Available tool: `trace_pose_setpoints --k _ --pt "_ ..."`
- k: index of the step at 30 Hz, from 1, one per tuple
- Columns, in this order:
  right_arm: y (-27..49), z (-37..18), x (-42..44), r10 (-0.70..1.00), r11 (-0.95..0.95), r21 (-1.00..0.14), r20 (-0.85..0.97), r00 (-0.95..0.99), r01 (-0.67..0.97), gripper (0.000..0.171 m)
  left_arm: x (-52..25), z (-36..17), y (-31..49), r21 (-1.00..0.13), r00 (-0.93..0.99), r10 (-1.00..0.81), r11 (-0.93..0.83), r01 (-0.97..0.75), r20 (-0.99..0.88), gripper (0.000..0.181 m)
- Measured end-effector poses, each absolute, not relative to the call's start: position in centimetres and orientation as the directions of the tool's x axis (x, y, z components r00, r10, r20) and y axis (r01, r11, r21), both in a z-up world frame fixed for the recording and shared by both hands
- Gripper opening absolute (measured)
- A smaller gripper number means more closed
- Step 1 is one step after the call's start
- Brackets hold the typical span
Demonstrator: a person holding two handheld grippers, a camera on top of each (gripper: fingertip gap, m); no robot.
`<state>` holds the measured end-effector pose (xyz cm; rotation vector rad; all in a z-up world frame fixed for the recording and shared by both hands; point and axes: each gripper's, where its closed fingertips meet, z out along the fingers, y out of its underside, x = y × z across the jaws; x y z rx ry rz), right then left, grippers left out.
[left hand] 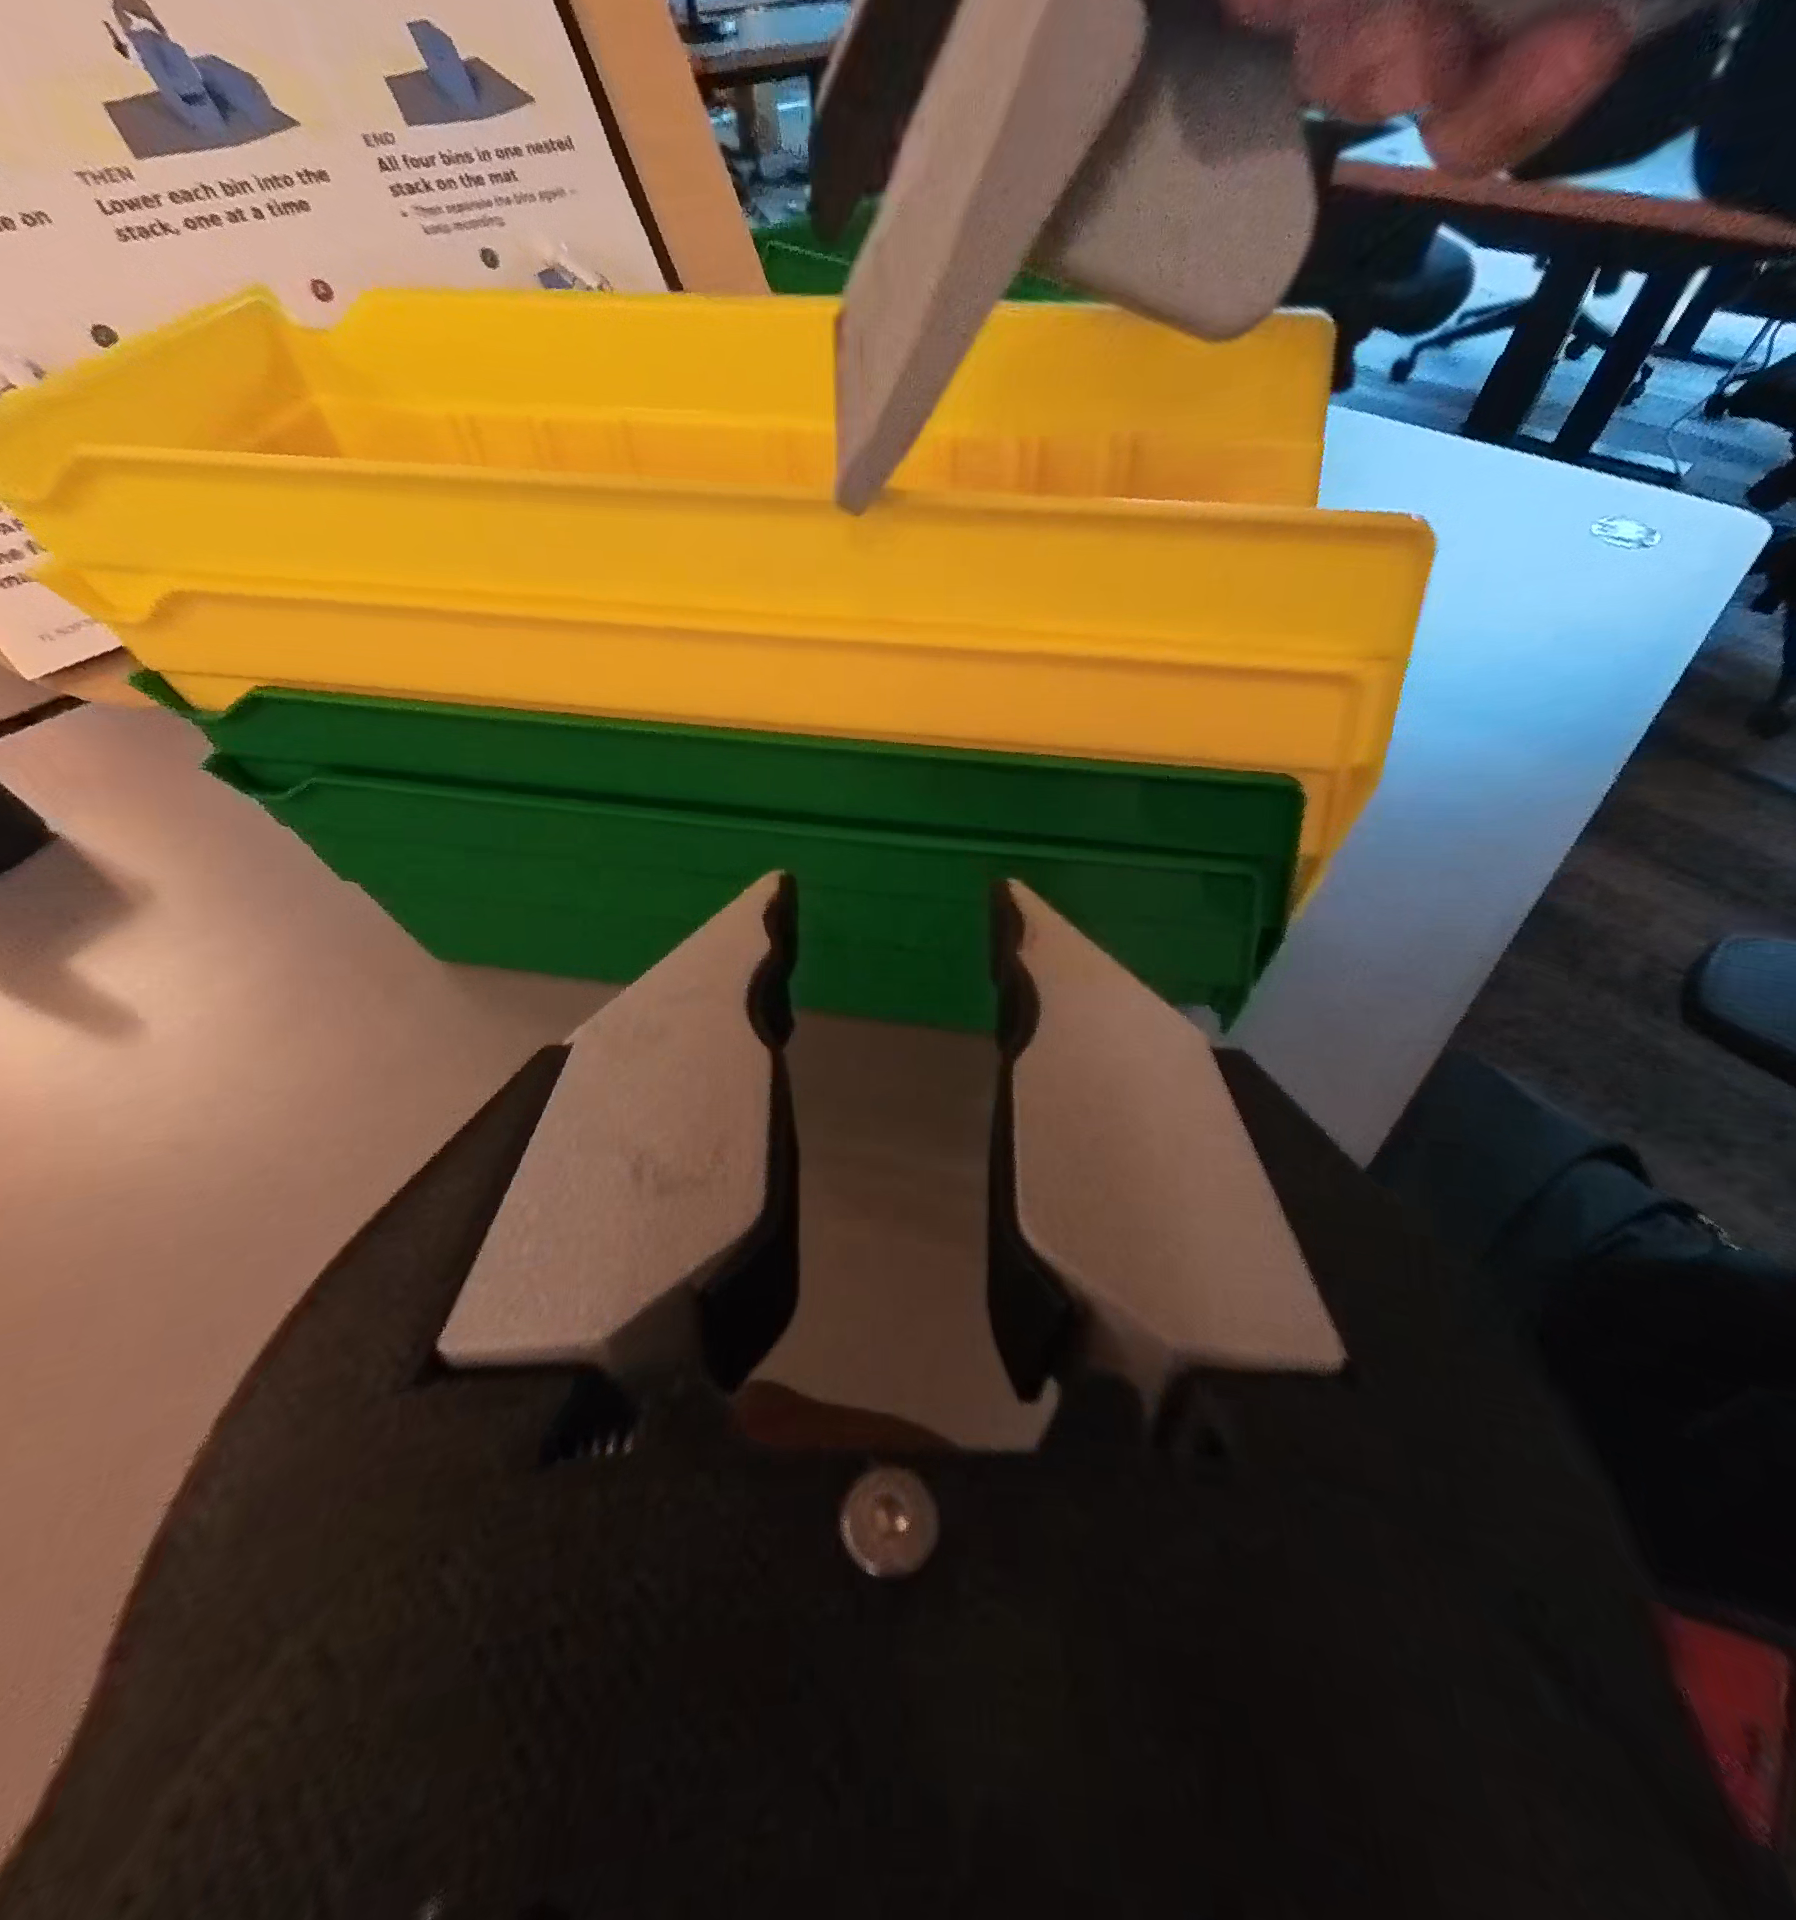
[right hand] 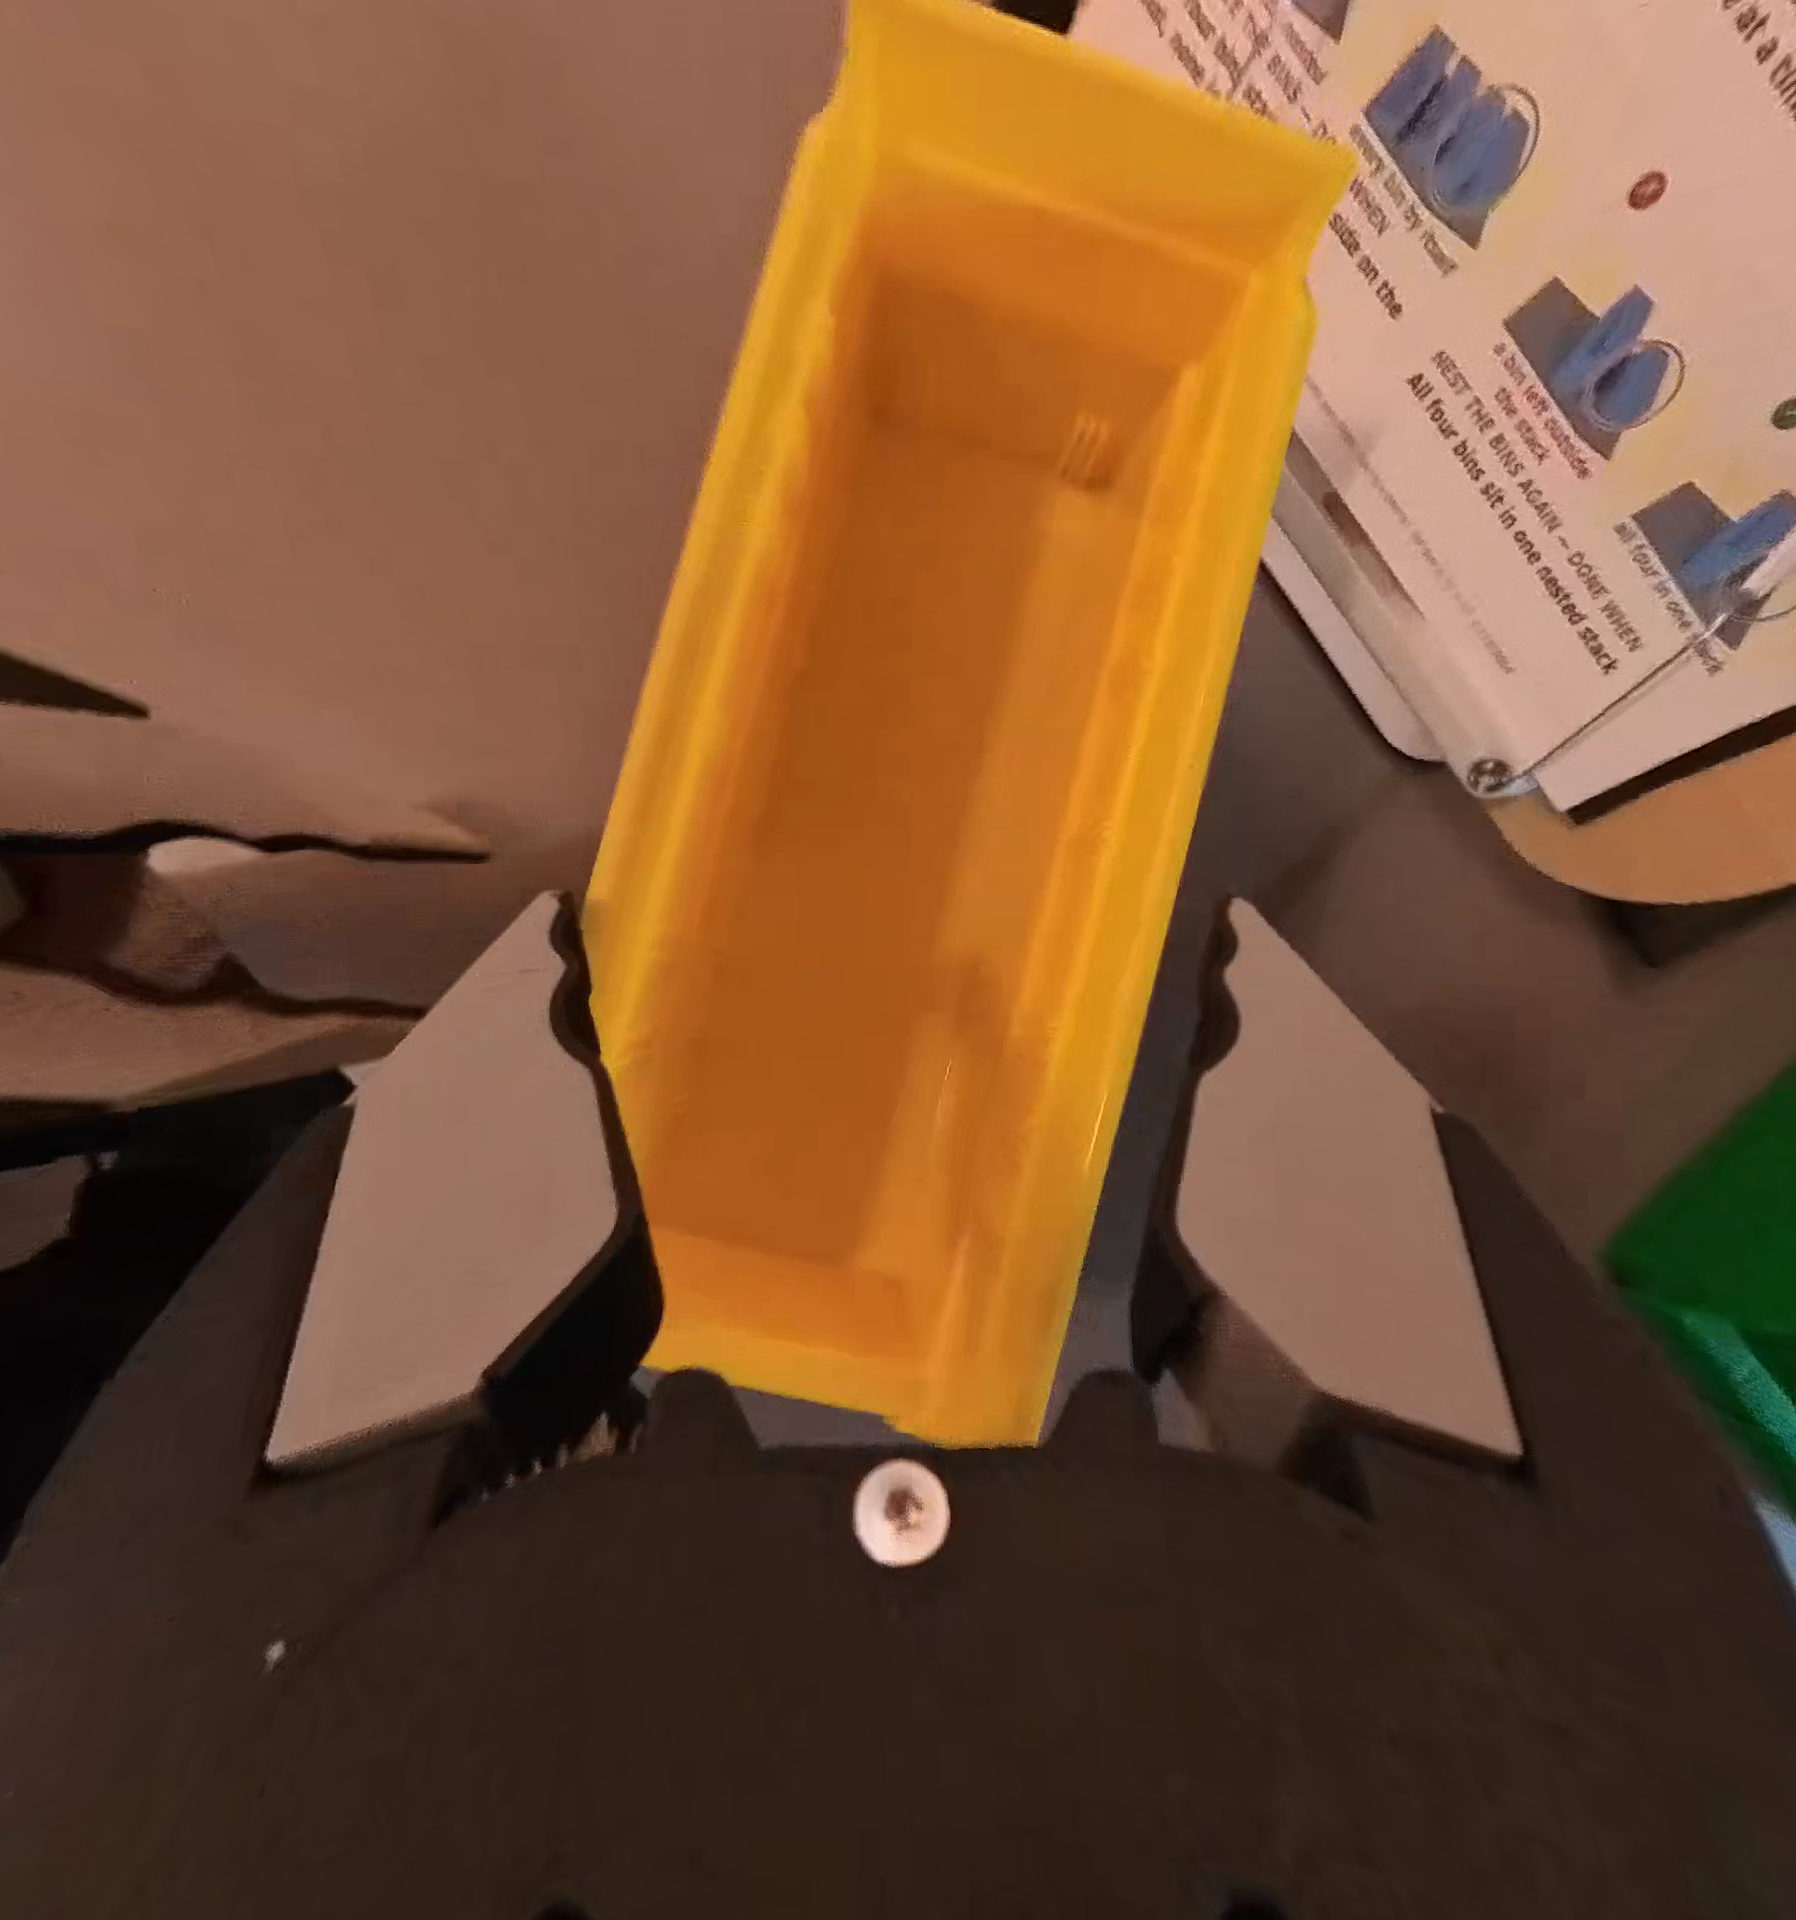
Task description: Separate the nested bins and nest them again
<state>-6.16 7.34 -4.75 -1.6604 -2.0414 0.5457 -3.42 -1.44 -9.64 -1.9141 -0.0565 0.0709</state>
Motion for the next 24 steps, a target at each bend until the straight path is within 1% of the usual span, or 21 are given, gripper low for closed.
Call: trace_pose_setpoints --k 3,6,11,14,17,20,24 --pt "7.2 -5.7 -6.6 0.985 0.171 -0.491 0.063 -0.161 0.854 0.114 -3.4 -10.0 -1.4 -0.935 0.995 0.08 -0.352 -0.028 -0.059 0.035" --pt "7.1 -6.3 -6.5 0.985 0.172 -0.419 0.075 -0.155 0.892 0.117 -3.1 -10.0 -1.3 -0.937 0.997 0.066 -0.35 -0.017 -0.043 0.035" --pt "7.0 -6.3 -6.5 0.976 0.202 -0.309 0.146 -0.163 0.929 0.113 -3.2 -10.2 -1.2 -0.936 0.997 0.063 -0.352 -0.013 -0.038 0.035" --pt "7.2 -6.8 -6.4 0.966 0.216 -0.252 0.194 -0.17 0.943 0.118 -3.0 -10.4 -1.1 -0.932 0.997 0.059 -0.362 -0.021 -0.045 0.036" --pt "7.3 -7.2 -6.2 0.947 0.246 -0.193 0.257 -0.193 0.95 0.117 -3.1 -10.4 -1.2 -0.931 0.997 0.061 -0.365 -0.026 -0.052 0.035" --pt "7.4 -7.1 -6.2 0.948 0.24 -0.172 0.254 -0.193 0.955 0.116 -3.2 -10.3 -1.2 -0.932 0.997 0.062 -0.361 -0.021 -0.047 0.035" --pt "7.2 -6.7 -6.4 0.969 0.206 -0.211 0.182 -0.169 0.955 0.116 -3.4 -10.4 -1.3 -0.932 0.997 0.064 -0.361 -0.019 -0.045 0.035"
